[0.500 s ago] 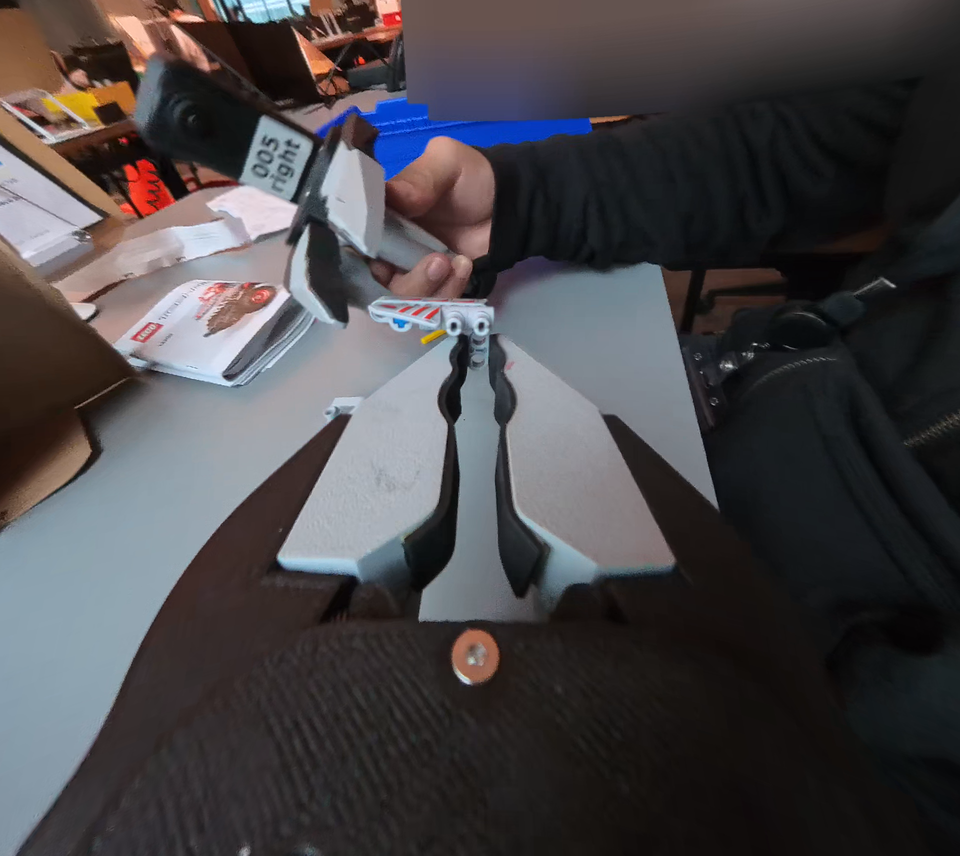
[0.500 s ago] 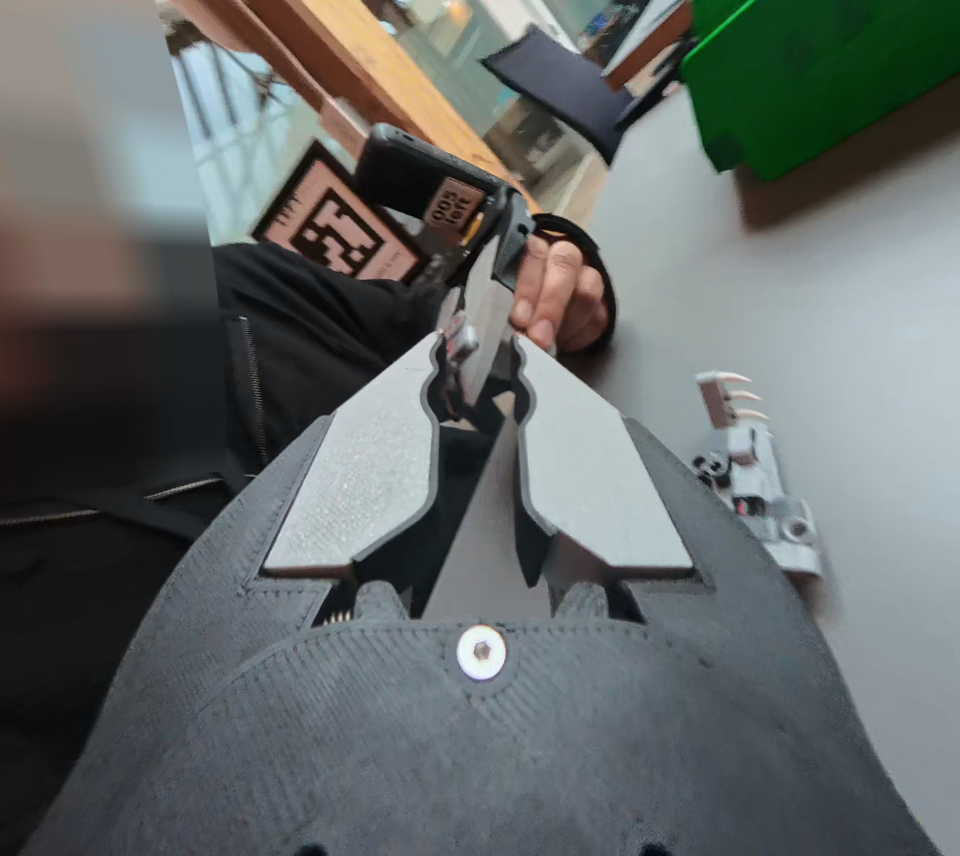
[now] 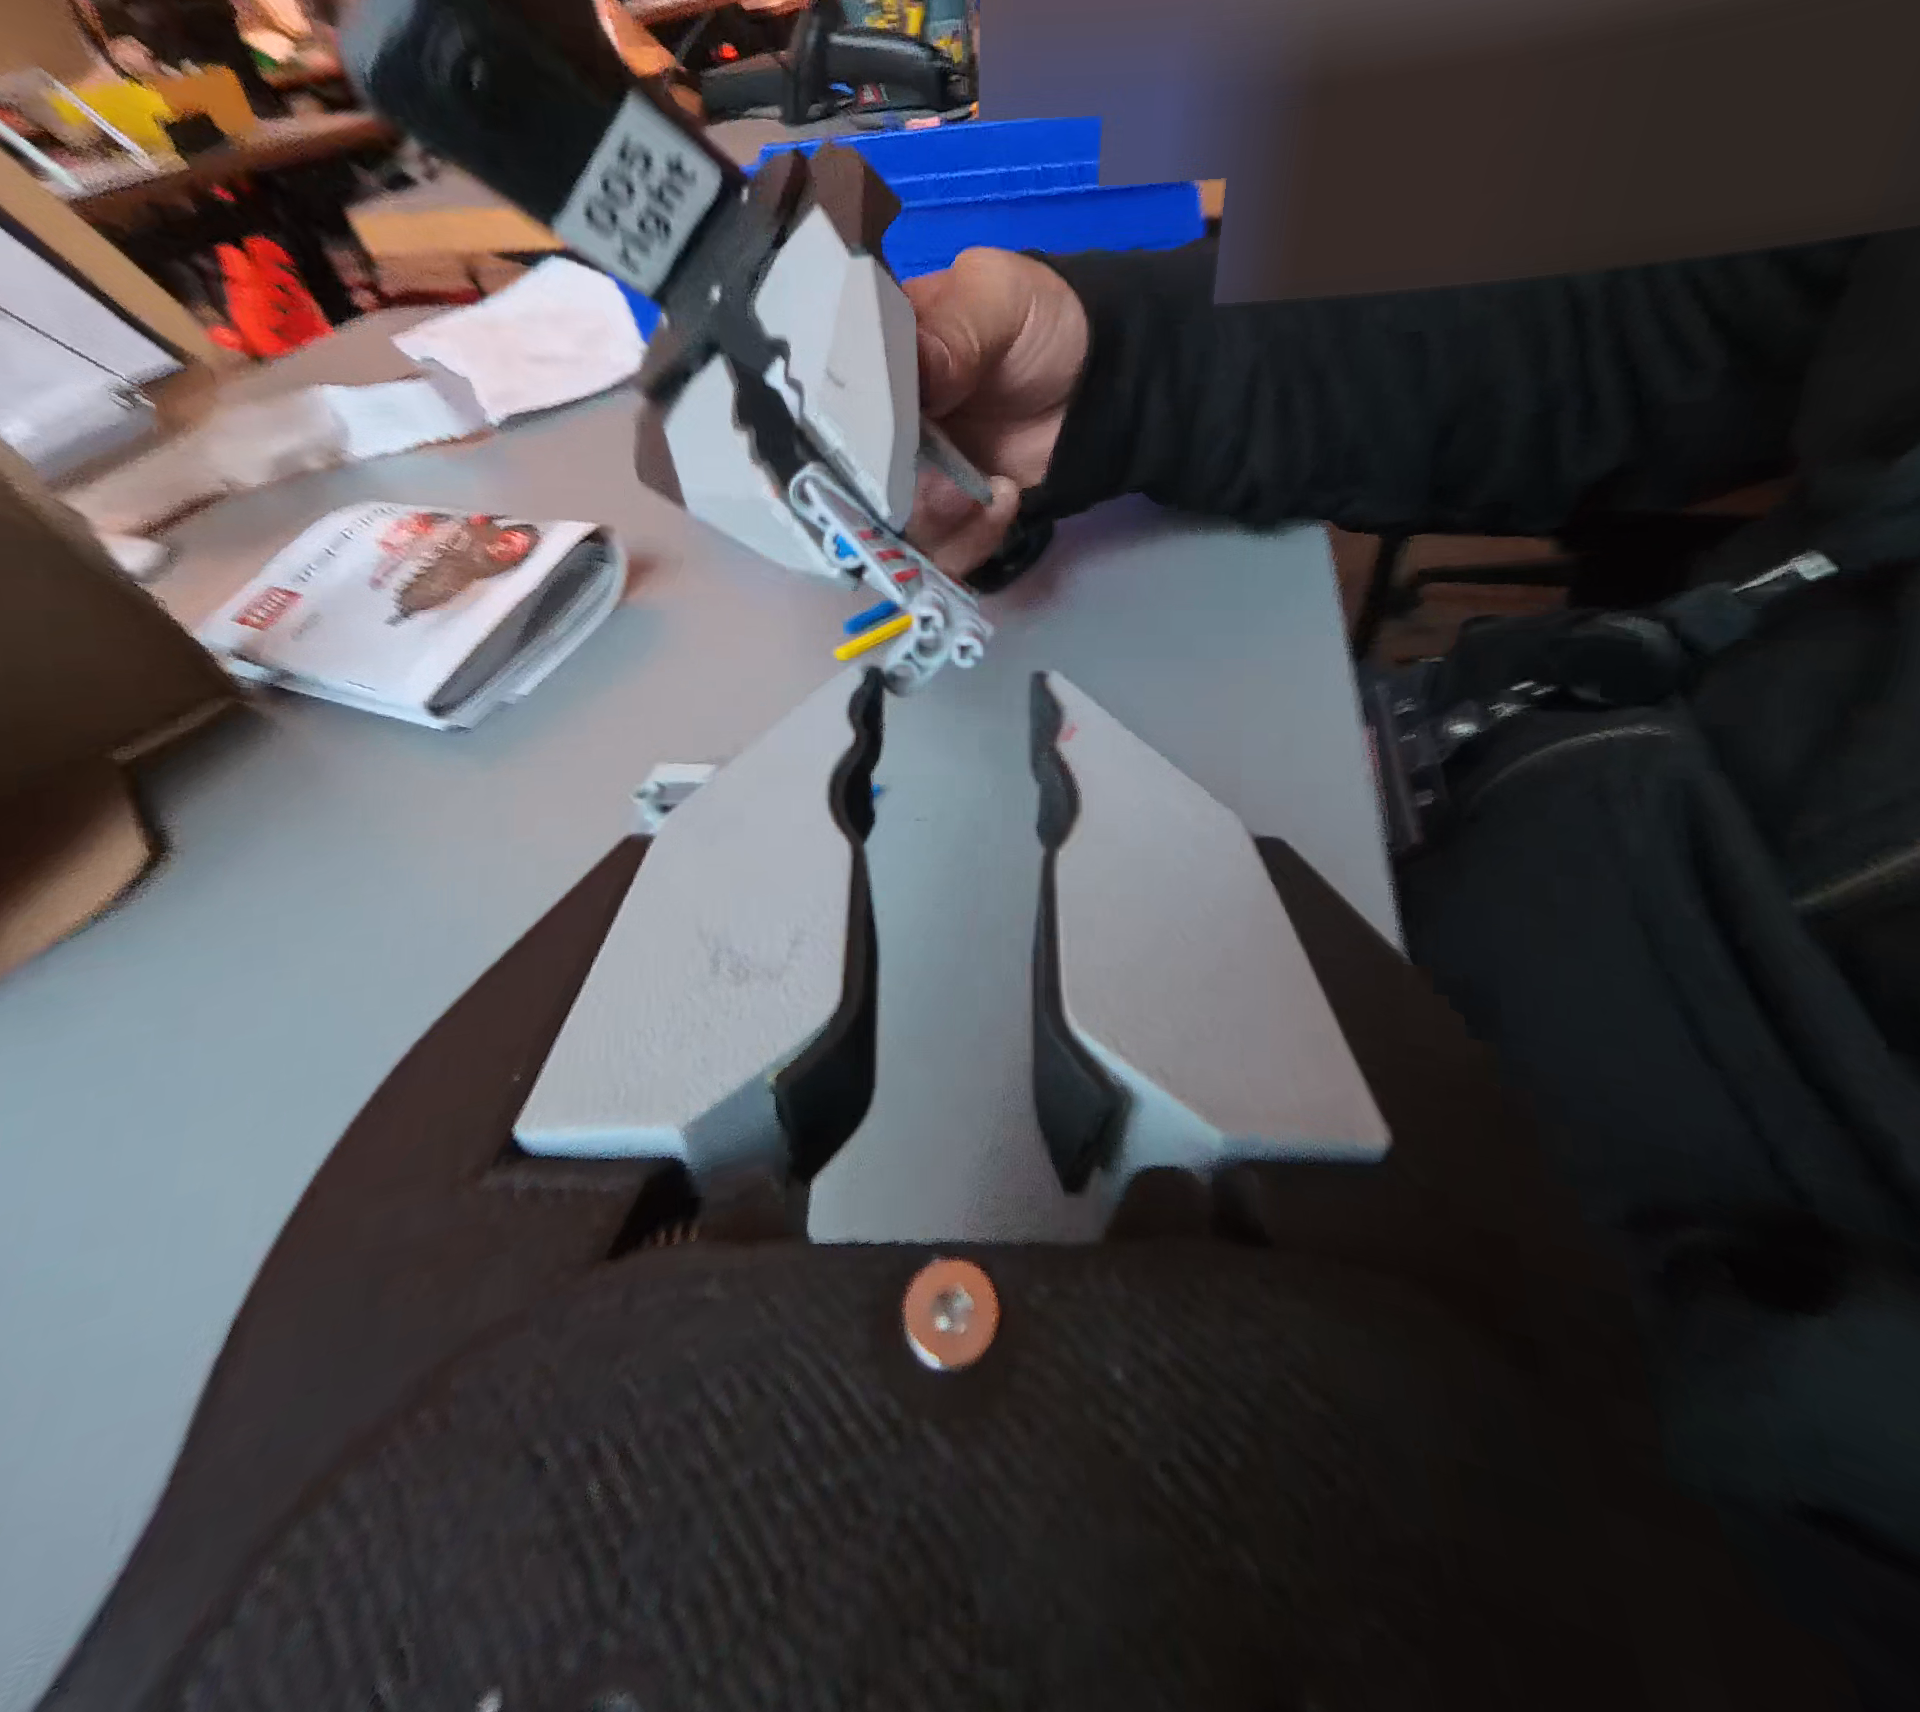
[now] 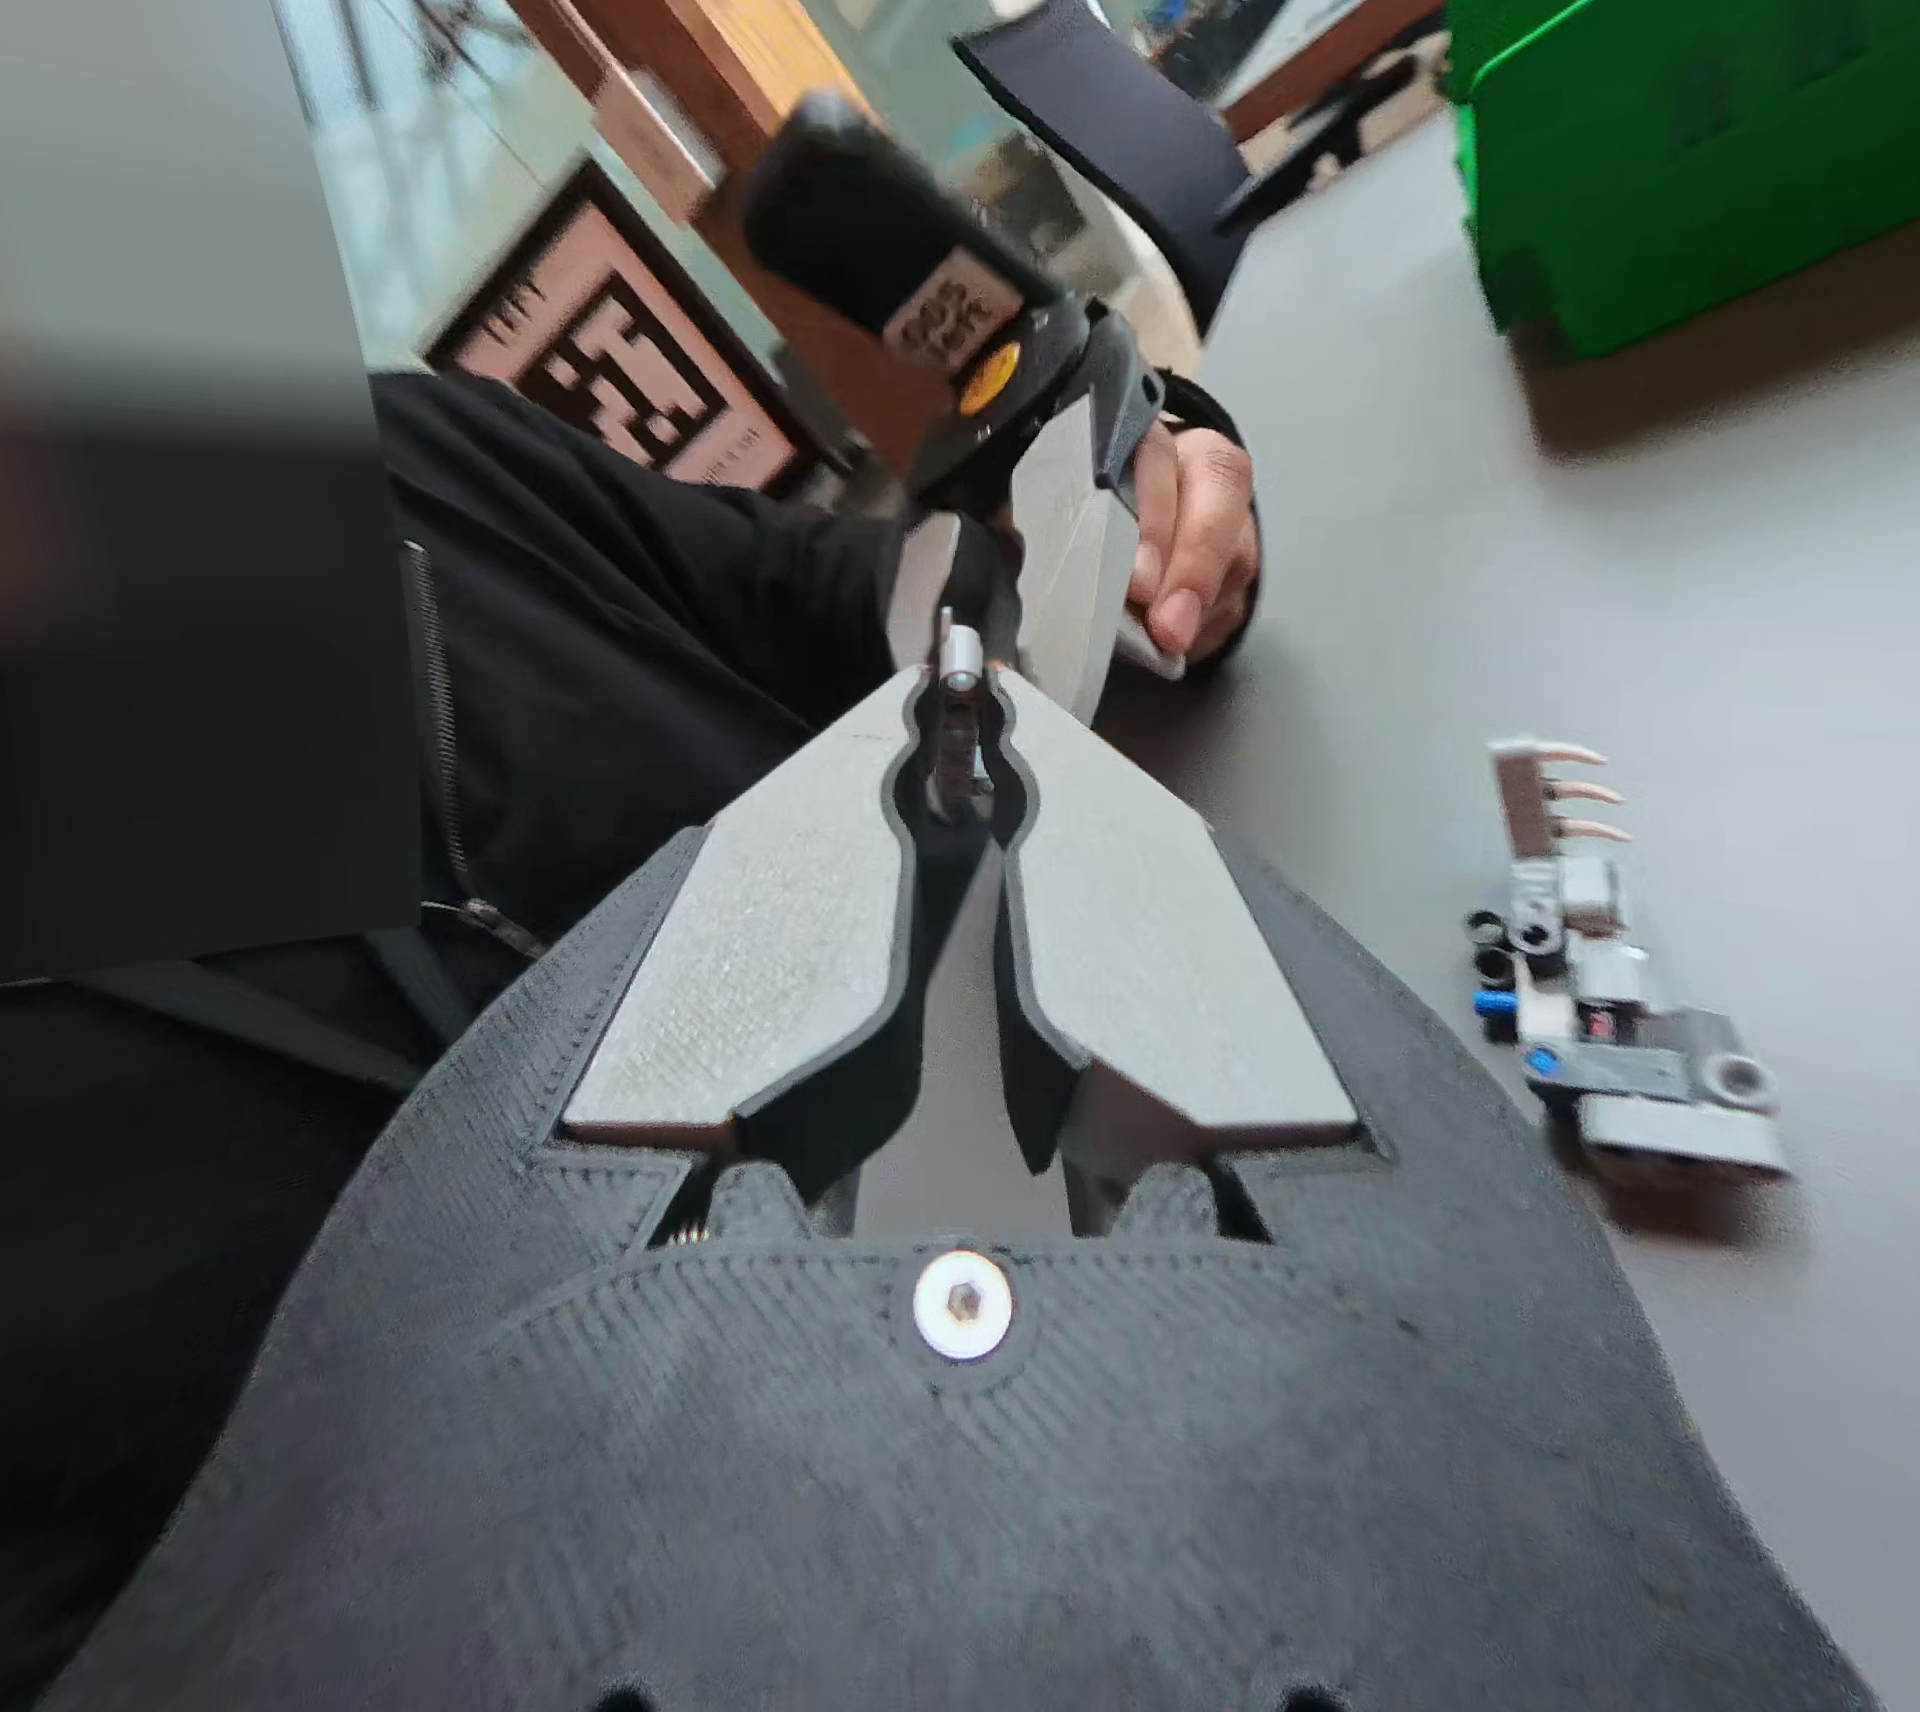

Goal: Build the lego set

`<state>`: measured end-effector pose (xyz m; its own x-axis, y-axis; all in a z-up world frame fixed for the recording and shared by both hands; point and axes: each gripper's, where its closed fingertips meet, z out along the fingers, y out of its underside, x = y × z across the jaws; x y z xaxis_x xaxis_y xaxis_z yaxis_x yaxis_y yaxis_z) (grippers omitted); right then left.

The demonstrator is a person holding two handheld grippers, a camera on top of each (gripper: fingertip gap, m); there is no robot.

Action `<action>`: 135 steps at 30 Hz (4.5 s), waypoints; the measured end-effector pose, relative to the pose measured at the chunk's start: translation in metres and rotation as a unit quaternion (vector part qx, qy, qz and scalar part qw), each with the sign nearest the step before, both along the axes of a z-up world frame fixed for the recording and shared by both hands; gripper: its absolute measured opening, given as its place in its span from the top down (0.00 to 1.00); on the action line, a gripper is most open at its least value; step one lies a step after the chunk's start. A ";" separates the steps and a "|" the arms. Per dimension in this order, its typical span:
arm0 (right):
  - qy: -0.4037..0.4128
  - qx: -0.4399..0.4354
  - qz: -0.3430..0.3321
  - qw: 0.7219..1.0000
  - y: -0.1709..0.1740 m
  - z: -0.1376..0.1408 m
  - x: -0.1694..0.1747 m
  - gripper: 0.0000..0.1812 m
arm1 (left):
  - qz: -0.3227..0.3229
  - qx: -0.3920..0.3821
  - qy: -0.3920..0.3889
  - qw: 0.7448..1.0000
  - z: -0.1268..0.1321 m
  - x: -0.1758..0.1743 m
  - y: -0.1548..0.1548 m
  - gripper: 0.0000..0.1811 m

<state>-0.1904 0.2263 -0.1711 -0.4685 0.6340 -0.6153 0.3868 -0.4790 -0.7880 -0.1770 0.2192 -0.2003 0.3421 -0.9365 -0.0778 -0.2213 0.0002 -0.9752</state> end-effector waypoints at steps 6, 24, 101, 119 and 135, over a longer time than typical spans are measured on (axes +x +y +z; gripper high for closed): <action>-0.054 0.153 -0.008 0.987 -0.009 -0.014 0.005 0.97 | -0.028 -0.118 -0.015 0.993 0.006 0.000 -0.002 0.85; -0.051 0.320 -0.043 0.945 -0.008 -0.030 0.015 0.97 | 0.038 -0.030 0.074 0.996 -0.008 0.012 0.003 0.97; 0.000 0.311 -0.065 0.948 -0.009 -0.024 0.017 0.97 | 0.045 -0.037 0.016 0.998 0.002 0.012 -0.001 0.95; 0.039 0.331 -0.118 0.935 0.005 -0.010 0.028 0.98 | 0.065 0.066 0.030 0.995 0.016 0.003 -0.008 0.97; -0.163 0.385 -0.123 0.900 0.032 -0.093 0.014 0.87 | 0.086 -0.180 -0.149 0.968 0.010 -0.021 0.032 0.97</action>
